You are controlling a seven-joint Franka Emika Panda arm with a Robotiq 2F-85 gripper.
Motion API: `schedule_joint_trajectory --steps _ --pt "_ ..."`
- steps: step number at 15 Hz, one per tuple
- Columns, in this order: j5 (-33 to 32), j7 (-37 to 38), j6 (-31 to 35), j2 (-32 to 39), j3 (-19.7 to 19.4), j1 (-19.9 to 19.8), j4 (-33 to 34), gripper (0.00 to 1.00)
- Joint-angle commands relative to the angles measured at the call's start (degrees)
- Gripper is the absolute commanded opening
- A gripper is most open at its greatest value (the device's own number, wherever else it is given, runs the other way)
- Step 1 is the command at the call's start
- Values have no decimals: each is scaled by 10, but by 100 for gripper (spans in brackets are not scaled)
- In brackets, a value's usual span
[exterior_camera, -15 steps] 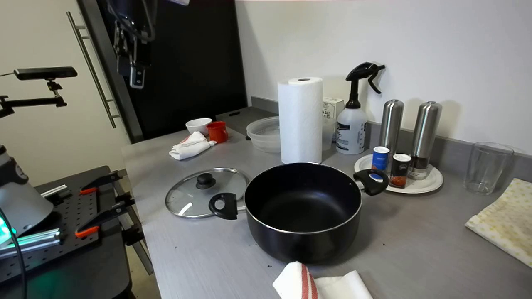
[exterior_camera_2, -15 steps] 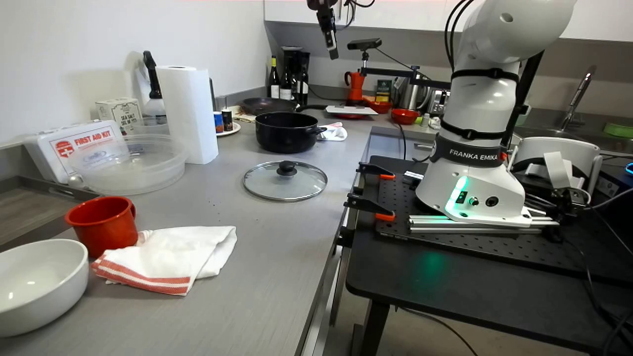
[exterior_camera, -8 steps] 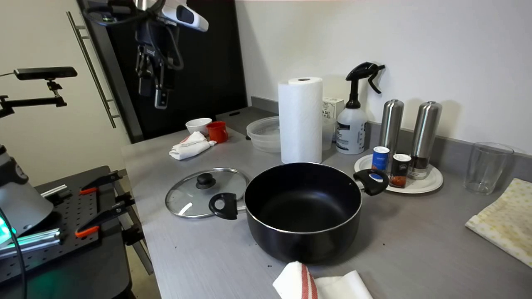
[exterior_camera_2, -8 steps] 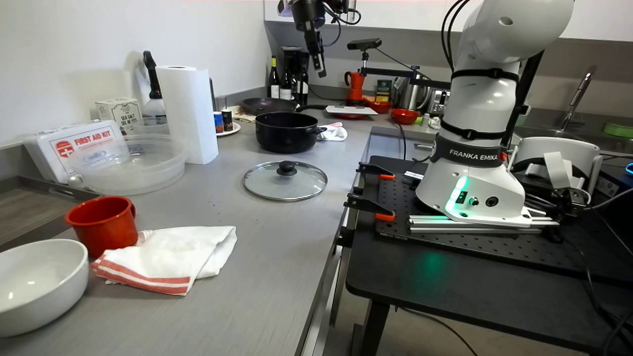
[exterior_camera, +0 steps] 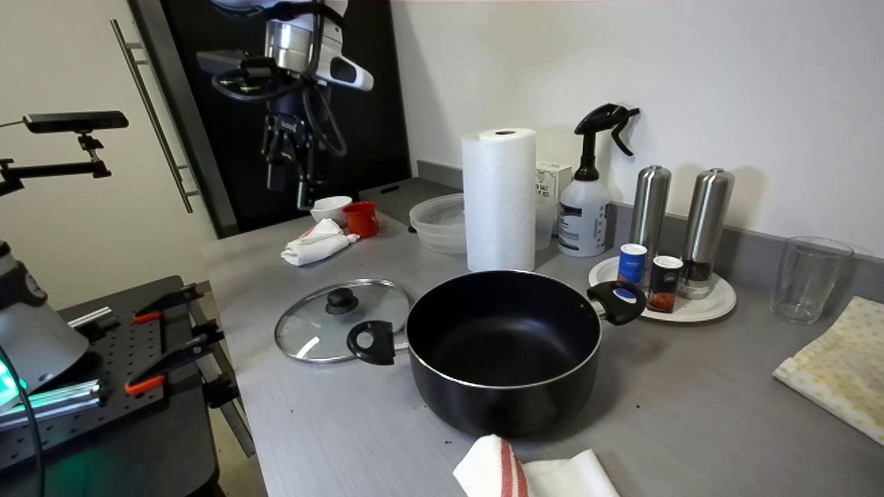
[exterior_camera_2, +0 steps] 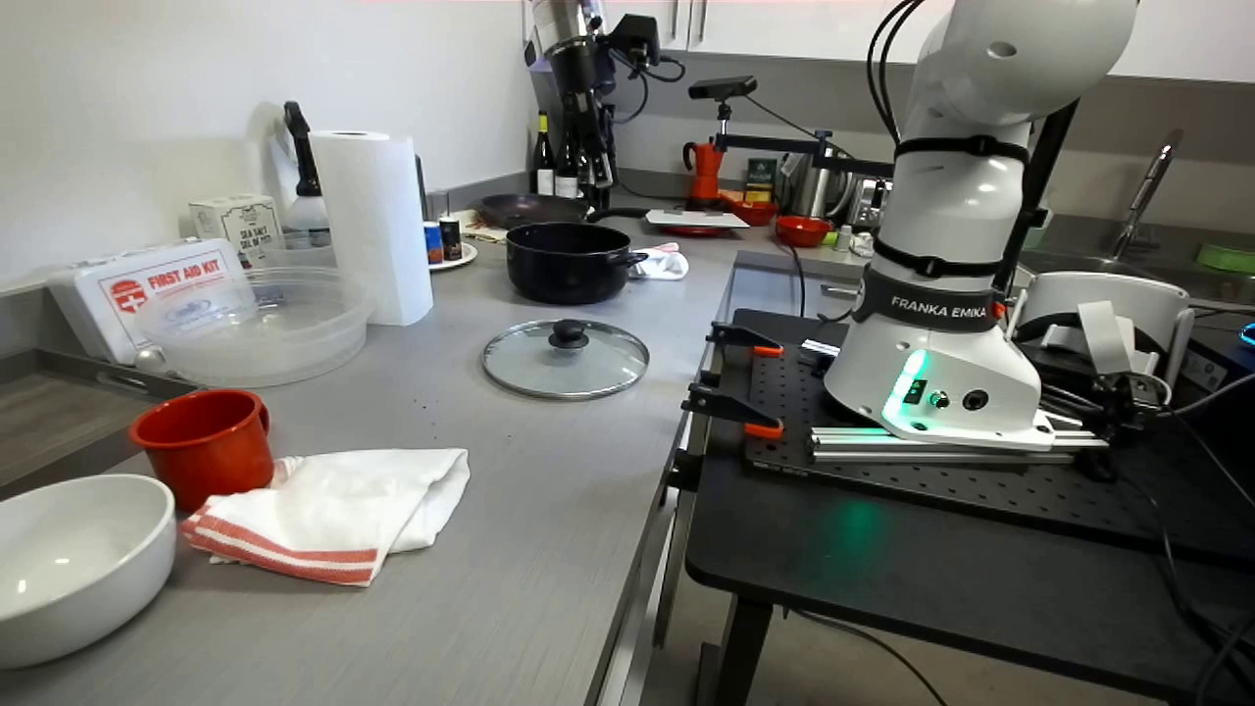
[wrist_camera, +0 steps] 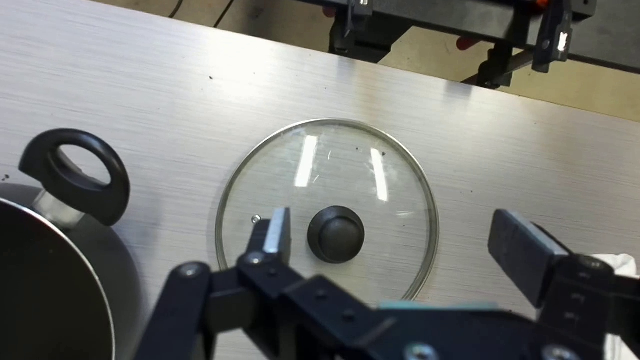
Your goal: Put the glass lid on the black pot
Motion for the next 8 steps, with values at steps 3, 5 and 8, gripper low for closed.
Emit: schedule_joint_trajectory --steps 3,5,8 --pt "9 -7 47 76 31 -11 32 100" --pt "9 -5 67 100 38 -14 41 100" --pt "8 -2 96 131 49 -20 53 100"
